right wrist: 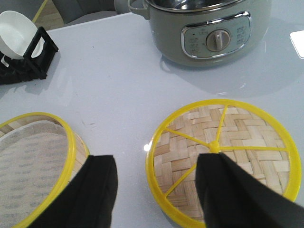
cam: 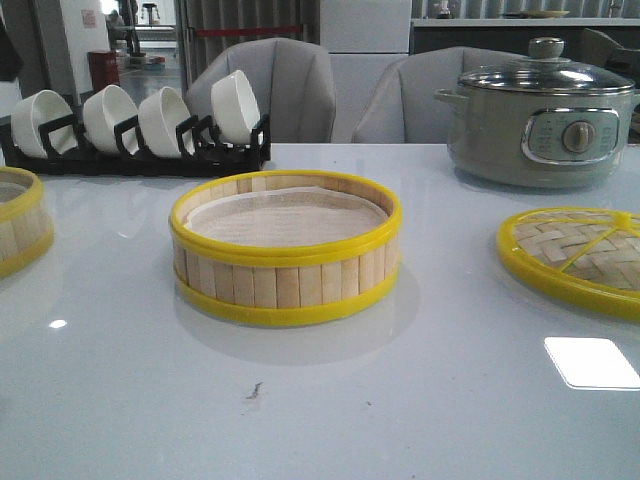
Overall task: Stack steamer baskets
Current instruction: 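Grasp the rim of the outer bamboo steamer basket with the left gripper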
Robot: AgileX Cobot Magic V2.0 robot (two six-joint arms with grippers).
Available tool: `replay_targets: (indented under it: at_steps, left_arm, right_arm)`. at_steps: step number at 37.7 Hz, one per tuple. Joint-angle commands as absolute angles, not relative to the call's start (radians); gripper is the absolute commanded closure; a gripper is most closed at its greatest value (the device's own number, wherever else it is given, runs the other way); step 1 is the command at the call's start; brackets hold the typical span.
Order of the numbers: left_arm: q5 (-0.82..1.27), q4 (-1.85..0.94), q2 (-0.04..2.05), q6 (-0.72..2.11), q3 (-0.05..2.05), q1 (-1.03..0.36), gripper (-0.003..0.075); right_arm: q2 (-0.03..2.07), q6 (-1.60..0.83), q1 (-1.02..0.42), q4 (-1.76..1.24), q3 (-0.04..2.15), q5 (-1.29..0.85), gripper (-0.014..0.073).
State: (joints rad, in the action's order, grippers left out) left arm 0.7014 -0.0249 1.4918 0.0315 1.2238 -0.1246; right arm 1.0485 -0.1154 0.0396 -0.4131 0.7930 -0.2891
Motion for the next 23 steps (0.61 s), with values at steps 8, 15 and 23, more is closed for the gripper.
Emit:
replay_targets:
  at_steps: [8,15,23]
  left_arm:
    - [0.623,-0.033,1.623,0.03,1.317,-0.129,0.0202]
    - [0.629,-0.033,1.704,0.026,1.389,-0.129,0.0202]
    - [0.627,0.0,1.762,0.026,1.432,-0.124,0.0202]
  right_arm:
    - [1.034,-0.126,0.038,-0.414,0.83,-0.23,0.0118]
    - [1.034,-0.126,0.038,-0.414,0.83,-0.248,0.0118]
    - [1.034,-0.126,0.038,-0.414,0.83,-0.262,0.0118]
